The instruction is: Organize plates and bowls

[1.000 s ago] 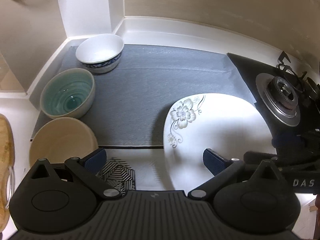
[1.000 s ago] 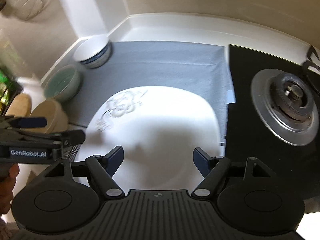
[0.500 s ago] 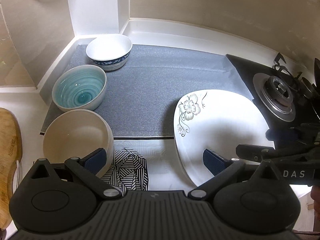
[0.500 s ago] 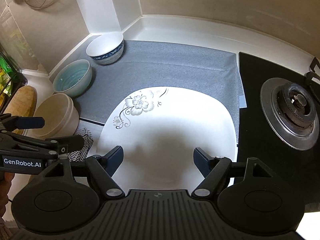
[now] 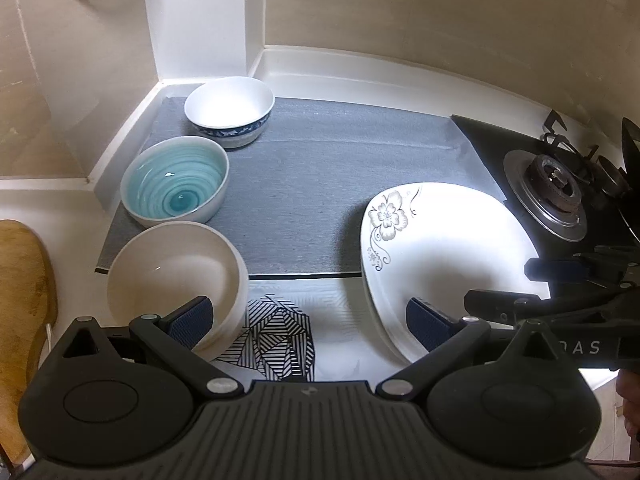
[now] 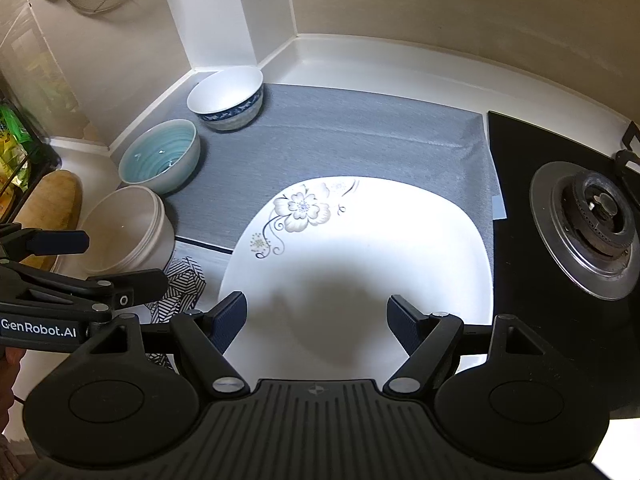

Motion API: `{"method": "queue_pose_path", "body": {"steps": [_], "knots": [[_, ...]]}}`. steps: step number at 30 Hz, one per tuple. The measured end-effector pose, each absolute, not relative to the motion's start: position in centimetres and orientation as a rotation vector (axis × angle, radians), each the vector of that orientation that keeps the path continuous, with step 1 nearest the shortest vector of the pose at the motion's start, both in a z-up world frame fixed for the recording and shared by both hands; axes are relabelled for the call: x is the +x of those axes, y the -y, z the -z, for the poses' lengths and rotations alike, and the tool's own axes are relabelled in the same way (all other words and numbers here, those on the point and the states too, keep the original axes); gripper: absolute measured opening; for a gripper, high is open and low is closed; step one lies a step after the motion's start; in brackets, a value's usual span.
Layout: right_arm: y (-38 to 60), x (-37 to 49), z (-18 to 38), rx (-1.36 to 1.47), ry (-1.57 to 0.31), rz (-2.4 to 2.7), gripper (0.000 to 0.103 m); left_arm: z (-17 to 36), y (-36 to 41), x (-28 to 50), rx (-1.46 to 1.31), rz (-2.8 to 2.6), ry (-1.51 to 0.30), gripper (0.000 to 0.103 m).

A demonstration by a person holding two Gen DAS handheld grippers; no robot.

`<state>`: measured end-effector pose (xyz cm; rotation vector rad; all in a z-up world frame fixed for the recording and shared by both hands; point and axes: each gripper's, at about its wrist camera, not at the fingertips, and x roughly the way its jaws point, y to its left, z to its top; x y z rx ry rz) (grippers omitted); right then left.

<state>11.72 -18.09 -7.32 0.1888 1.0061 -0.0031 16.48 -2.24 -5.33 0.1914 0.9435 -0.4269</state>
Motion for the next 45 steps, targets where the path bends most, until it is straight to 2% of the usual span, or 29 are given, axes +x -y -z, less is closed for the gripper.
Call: {"method": "queue_pose_path", "body": {"steps": [22,40,43,45], "knots": [[12.5,14.9,6.7,0.153,-0.967,-0.099,0.079,4.3,-5.5,18.6,0.093,0.287,-0.933,0.103],[5.4,22.8,9.3,0.146,-1.029,-0.189,0.079,6.6,-13.3,24.6,-0.017,0.081,-1.04,0.103],[5.0,23.8,10.0,0.138,-1.051,-0.213,0.074,7.3,-13.3,25.0,-0.02,0.076,-1.048,0.103],[4.6,24.6,10.6,0.131,-1.067,-0.244,0.054,7.5,-12.8,25.2,-0.003,0.057,-1.043,0.102]]}}
